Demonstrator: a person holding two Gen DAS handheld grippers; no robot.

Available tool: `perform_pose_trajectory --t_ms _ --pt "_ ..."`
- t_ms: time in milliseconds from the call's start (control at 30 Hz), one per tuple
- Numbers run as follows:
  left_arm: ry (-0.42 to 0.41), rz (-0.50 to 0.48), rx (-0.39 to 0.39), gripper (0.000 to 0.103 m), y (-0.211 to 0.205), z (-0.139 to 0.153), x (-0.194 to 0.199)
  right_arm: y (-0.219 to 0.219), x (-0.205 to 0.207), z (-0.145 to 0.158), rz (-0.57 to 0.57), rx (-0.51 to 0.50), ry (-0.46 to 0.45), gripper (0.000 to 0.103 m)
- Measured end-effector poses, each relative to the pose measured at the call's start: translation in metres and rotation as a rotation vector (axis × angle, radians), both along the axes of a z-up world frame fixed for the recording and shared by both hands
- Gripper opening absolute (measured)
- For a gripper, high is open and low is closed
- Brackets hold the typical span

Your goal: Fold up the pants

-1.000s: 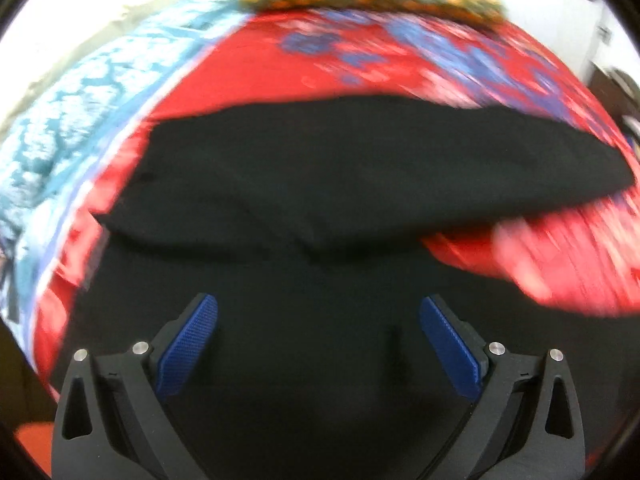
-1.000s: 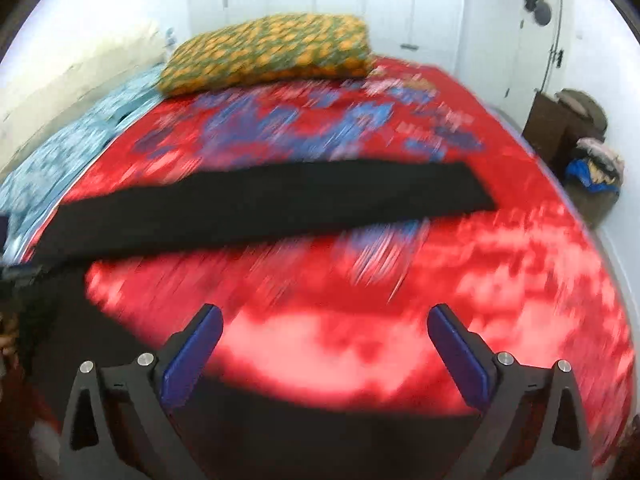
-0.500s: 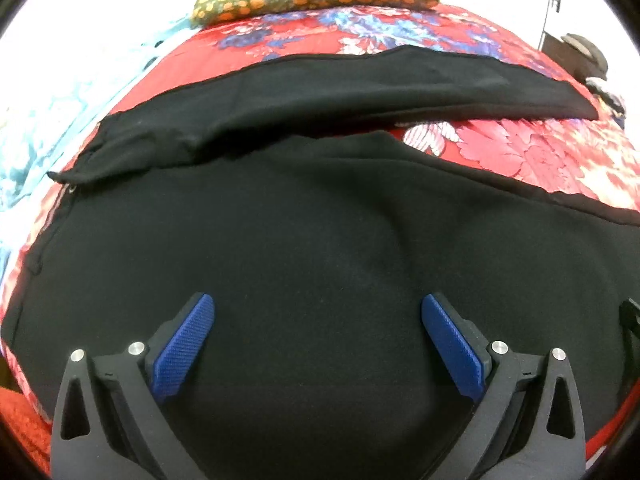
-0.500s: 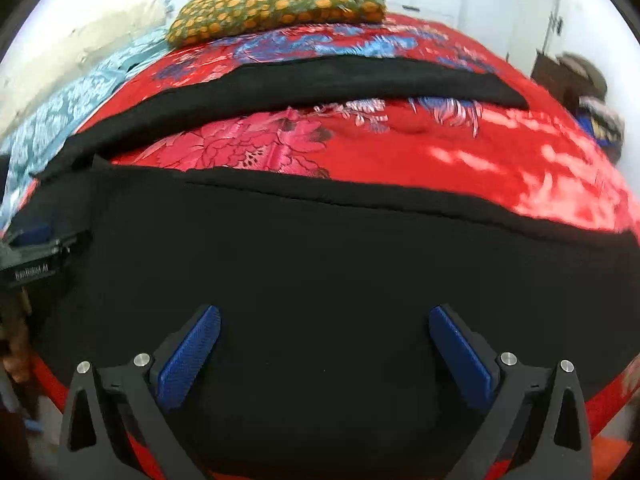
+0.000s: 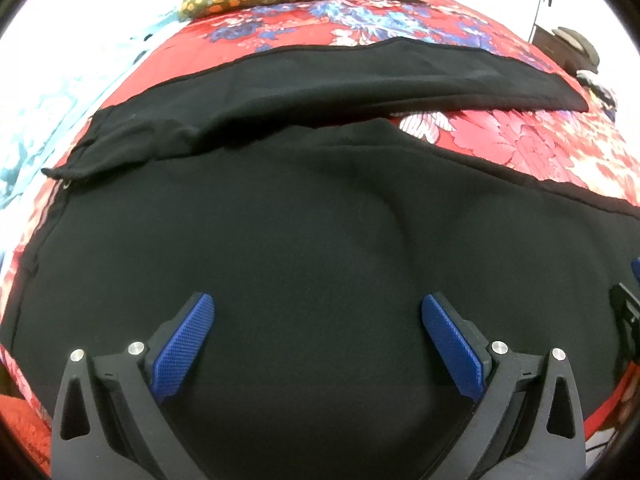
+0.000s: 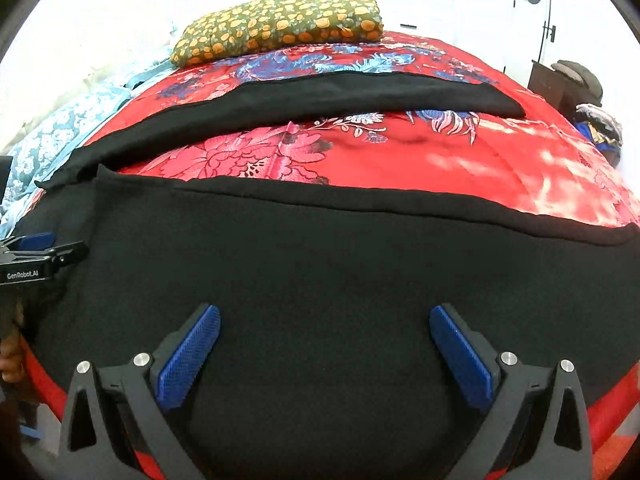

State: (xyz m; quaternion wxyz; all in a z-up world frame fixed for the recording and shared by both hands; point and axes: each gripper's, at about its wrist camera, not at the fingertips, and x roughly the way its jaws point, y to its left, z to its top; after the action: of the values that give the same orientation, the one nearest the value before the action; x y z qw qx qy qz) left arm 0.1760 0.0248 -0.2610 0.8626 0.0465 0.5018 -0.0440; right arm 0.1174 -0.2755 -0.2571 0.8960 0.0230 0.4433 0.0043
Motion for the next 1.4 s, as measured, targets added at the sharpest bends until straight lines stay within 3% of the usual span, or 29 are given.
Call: perform_pose_trajectory --t_ms 367,700,1133,1267,1400 --pt "-0.03 -0.031 -0.037 0.103 0.008 0.002 -0.015 0.006 0.005 0.007 -0.12 -0.021 0.132 0.103" --pt "-0.008 -0.059 -0.003 0.103 0.006 0.004 -0.022 0.004 -0.011 0.005 -0.051 -0.008 0.065 0.103" --pt "0.013 -0.058 -0.028 0.102 0.009 0.007 -0.024 0.002 -0.014 0.006 -0.004 -0.001 0.059 0.103" --pt "0.019 -0.041 -0.062 0.102 0.018 0.02 -0.024 0.0 -0.009 0.013 0.007 -0.002 0.111 0.103" --pt "-0.044 0.001 -0.084 0.102 0.031 0.039 -0.024 -0.014 -0.017 0.042 -0.06 -0.008 -0.03 0.103"
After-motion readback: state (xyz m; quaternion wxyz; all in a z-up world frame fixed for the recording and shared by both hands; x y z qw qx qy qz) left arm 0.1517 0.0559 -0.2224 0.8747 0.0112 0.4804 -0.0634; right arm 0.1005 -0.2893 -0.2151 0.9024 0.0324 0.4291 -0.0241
